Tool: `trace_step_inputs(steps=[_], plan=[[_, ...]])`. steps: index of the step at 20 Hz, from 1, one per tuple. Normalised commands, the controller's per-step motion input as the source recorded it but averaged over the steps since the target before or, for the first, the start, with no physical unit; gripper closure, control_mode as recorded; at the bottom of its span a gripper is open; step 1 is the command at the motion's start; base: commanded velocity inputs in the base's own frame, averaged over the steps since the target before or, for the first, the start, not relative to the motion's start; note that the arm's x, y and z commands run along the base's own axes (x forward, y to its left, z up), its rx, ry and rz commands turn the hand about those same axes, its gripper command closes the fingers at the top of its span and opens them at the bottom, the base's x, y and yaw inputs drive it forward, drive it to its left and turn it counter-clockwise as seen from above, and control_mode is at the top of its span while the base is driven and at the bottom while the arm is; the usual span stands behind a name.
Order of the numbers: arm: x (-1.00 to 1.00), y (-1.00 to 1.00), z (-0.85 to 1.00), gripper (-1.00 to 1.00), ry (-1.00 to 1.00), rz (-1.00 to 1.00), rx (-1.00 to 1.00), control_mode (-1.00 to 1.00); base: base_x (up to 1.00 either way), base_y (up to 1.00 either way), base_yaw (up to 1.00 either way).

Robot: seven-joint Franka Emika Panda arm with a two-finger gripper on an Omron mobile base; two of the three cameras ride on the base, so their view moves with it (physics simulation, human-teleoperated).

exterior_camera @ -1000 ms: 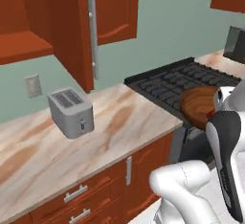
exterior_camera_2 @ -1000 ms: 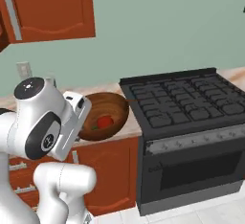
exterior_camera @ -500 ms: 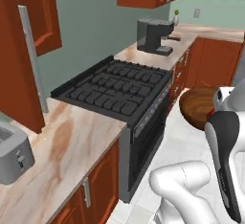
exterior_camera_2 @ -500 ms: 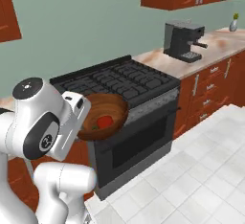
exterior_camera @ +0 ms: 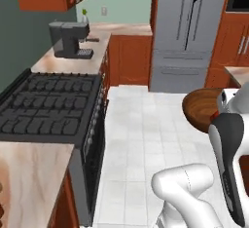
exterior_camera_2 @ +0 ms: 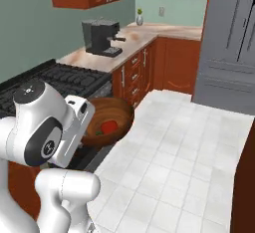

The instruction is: Pick the bell pepper from the cabinet and place it in the bowl. Then pick the bowl and place it in the sink. Then turn on the sink facuet.

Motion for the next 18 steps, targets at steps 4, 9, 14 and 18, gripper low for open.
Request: trace_step_inputs(steps=[4, 9, 14, 18], plan=[[0.0, 0.0, 0.0, 1.0, 0.0, 0.0, 0.0, 1.0, 0.0, -0.13, -0.7], [0.0, 0.0, 0.0, 1.0, 0.0, 0.0, 0.0, 1.0, 0.0, 0.01, -0.65], [0.0, 0.0, 0.0, 1.0, 0.0, 0.0, 0.0, 1.0, 0.0, 0.14, -0.69], [0.0, 0.0, 0.0, 1.0, 0.0, 0.0, 0.0, 1.0, 0.0, 0.02, -0.66]])
